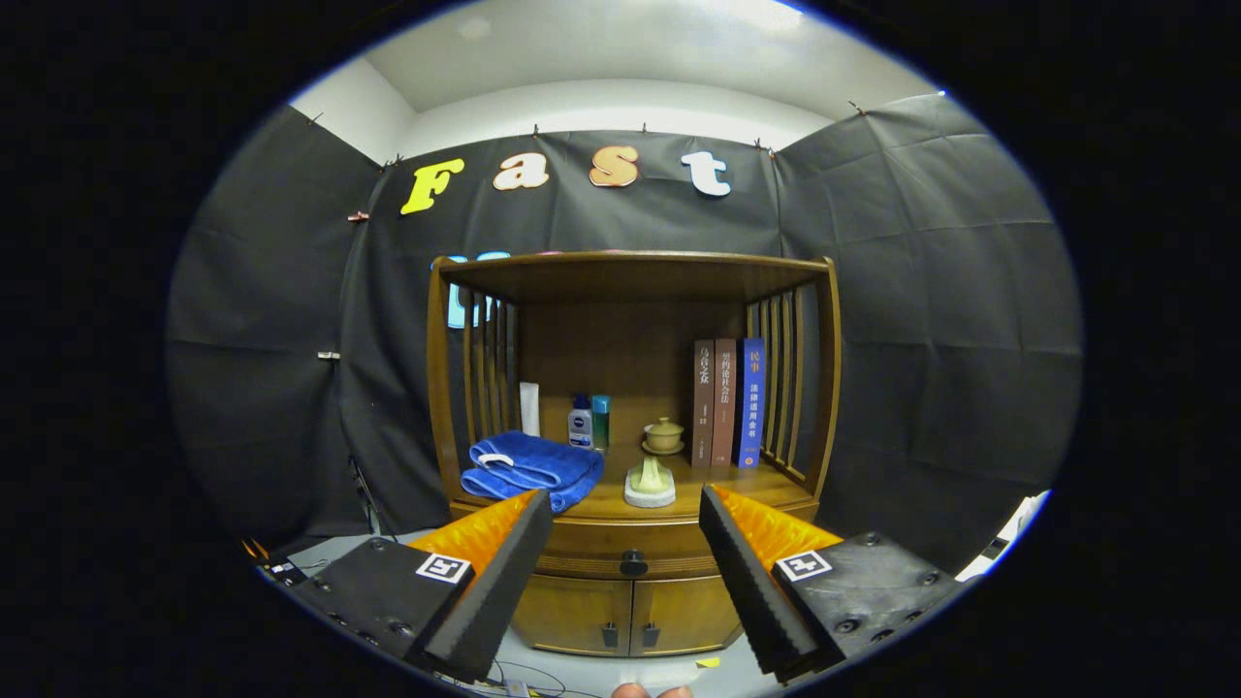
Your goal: Pull open the drawer, take out the items inside it, and place them on the countertop above the cabinet.
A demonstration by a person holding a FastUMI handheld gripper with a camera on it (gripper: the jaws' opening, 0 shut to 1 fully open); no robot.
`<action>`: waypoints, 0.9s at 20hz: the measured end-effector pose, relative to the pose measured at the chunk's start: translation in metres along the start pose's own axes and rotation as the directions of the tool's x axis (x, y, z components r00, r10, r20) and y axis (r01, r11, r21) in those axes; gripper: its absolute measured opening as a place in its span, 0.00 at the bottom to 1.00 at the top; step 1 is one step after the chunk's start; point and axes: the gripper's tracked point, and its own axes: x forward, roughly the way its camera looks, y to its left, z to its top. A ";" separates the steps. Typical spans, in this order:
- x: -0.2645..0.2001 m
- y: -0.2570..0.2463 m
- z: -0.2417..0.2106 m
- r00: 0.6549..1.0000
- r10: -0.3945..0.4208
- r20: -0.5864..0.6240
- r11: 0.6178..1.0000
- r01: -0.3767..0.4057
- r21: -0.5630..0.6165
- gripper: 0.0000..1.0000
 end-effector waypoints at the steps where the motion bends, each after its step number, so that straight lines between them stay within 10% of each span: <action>1: -0.002 0.001 0.000 1.000 0.001 0.003 1.000 -0.001 0.001 0.99; 18: -0.011 0.007 -0.010 1.000 0.011 0.000 1.000 -0.011 0.005 0.98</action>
